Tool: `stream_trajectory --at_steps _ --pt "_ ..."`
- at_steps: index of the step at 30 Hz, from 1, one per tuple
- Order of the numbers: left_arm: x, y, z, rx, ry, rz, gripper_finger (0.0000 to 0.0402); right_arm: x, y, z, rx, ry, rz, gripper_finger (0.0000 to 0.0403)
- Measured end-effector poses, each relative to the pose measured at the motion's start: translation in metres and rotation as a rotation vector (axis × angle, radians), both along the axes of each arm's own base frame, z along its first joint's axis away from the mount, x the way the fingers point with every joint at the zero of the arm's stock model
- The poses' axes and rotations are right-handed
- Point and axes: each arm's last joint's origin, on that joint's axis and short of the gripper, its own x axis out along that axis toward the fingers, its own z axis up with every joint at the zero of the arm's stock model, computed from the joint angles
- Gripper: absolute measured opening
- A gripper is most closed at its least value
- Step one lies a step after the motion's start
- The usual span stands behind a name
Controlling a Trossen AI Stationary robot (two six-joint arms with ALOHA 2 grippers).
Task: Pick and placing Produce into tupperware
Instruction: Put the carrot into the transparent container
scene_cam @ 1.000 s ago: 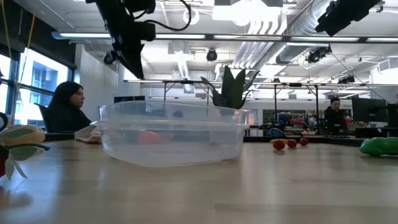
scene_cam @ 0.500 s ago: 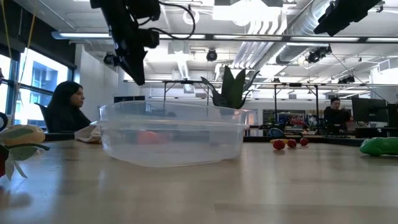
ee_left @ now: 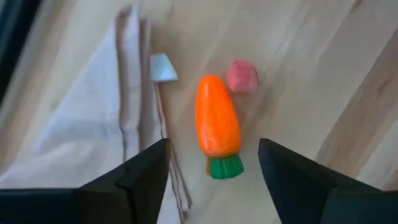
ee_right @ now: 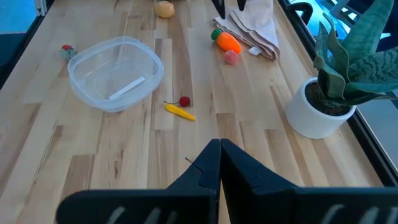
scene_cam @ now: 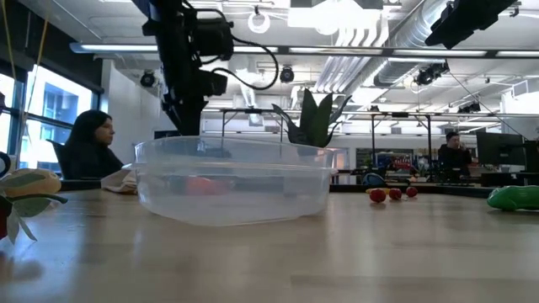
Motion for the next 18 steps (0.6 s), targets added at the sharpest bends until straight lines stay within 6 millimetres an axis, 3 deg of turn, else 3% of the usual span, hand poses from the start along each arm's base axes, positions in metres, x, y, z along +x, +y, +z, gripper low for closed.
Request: stream_trajectory --at_steps 10,18 --pt "0.01 0.005 -0.028 -0.055 0.078 -0.001 0.0286 0.0 0.0 0.0 0.0 0.0 0.0 0.0" --pt "0.018 0.01 -0.041 -0.051 0.069 -0.002 0.0301 0.0 0.0 0.0 0.0 0.0 0.0 0.0"
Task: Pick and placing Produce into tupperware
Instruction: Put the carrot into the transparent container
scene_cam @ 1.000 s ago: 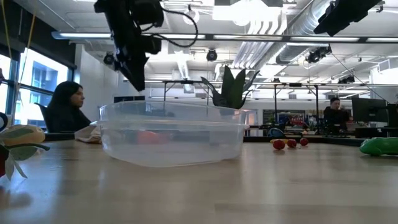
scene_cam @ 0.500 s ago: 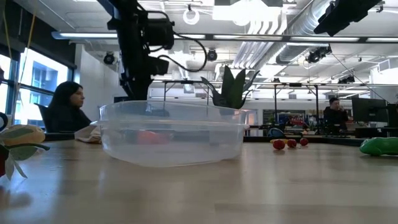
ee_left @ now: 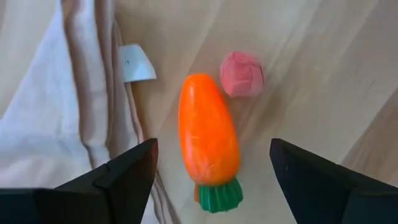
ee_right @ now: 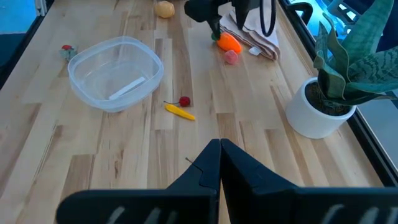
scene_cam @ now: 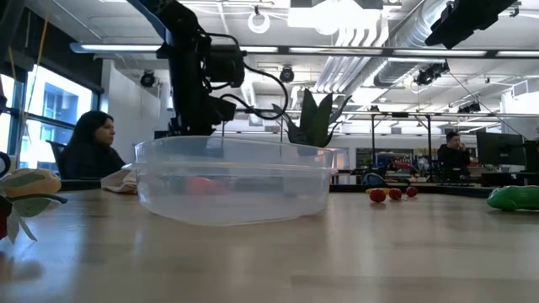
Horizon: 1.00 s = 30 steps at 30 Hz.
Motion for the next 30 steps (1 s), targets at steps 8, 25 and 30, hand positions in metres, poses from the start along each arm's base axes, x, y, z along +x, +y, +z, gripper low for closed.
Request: stream_trajectory --at_steps 8,25,30 --pt "0.001 0.002 -0.008 -0.001 0.018 0.051 0.0309 0.0 0.0 0.0 0.0 0.0 -0.001 0.0" --pt "0.002 0.008 -0.02 -0.038 0.038 0.081 0.0315 0.0 0.0 0.0 0.0 0.0 0.0 0.0" --pt "0.001 0.013 -0.03 -0.05 0.068 0.093 0.0315 0.0 0.0 0.0 0.0 0.0 0.0 0.0"
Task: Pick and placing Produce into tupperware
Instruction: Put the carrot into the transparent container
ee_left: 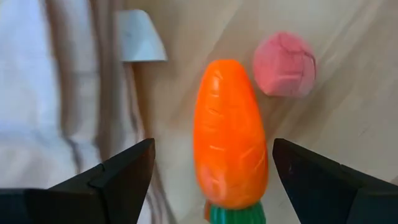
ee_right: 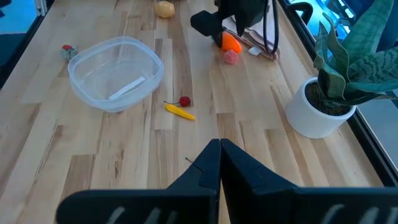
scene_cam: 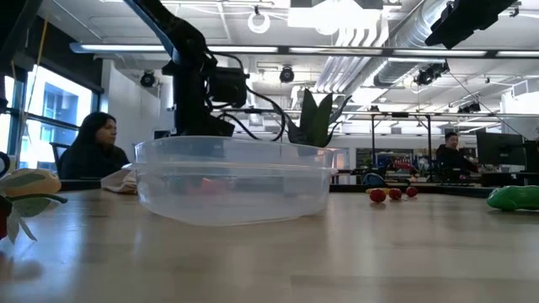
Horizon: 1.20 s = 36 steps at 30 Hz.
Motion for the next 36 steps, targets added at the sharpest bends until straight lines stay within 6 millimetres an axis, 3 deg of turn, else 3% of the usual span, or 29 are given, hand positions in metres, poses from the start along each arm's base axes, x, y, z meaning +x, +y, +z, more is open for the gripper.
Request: stream_trajectory --at_steps 21,36 --pt "0.0005 -0.0001 -0.0048 -0.009 0.018 -0.01 0.0312 0.0 0.0 0.0 0.0 0.0 0.0 0.0" --pt "0.0016 -0.0019 -0.005 -0.069 -0.018 -0.016 0.022 0.0001 0.0 0.0 0.0 0.0 0.0 0.0"
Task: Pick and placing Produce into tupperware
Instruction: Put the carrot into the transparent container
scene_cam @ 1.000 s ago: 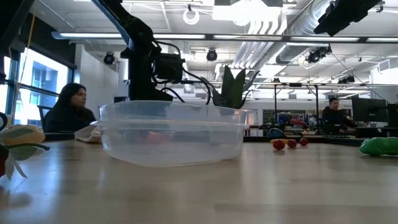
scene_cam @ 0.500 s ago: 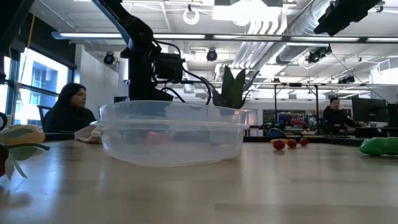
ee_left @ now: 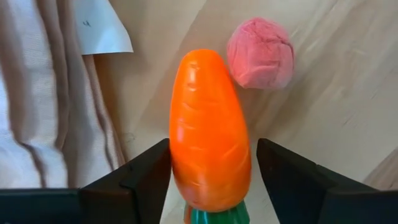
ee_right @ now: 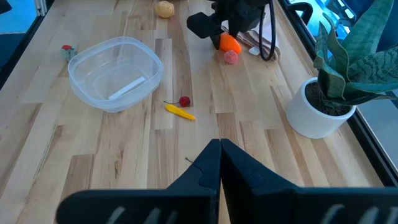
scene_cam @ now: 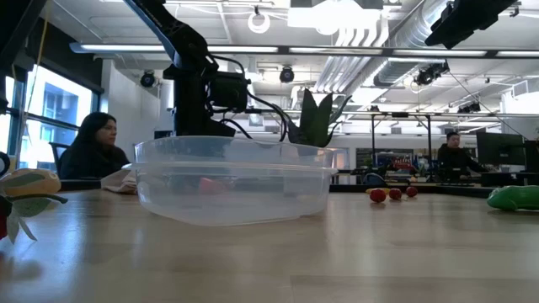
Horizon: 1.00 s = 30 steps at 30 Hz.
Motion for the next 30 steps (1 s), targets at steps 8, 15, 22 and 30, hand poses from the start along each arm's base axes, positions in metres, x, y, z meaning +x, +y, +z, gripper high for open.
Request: stream_trajectory --at_steps 8,15,22,30 --pt "0.0002 0.0 0.0 0.0 -0.002 0.0 0.0187 0.0 0.0 0.0001 0.0 0.0 0.0 0.0" --pt "0.0003 0.0 0.0003 0.001 -0.003 0.0 0.0168 0.0 0.0 0.0 0.0 0.0 0.0 0.0" --pt "0.0004 0.0001 0.0003 0.002 -0.004 0.0 0.018 0.0 0.0 -0.0001 0.0 0.0 0.0 0.0" --pt "0.0006 0.0002 0.0004 0.004 -0.006 -0.004 0.0174 -0.0001 0.0 0.0 0.0 0.0 0.0 0.0"
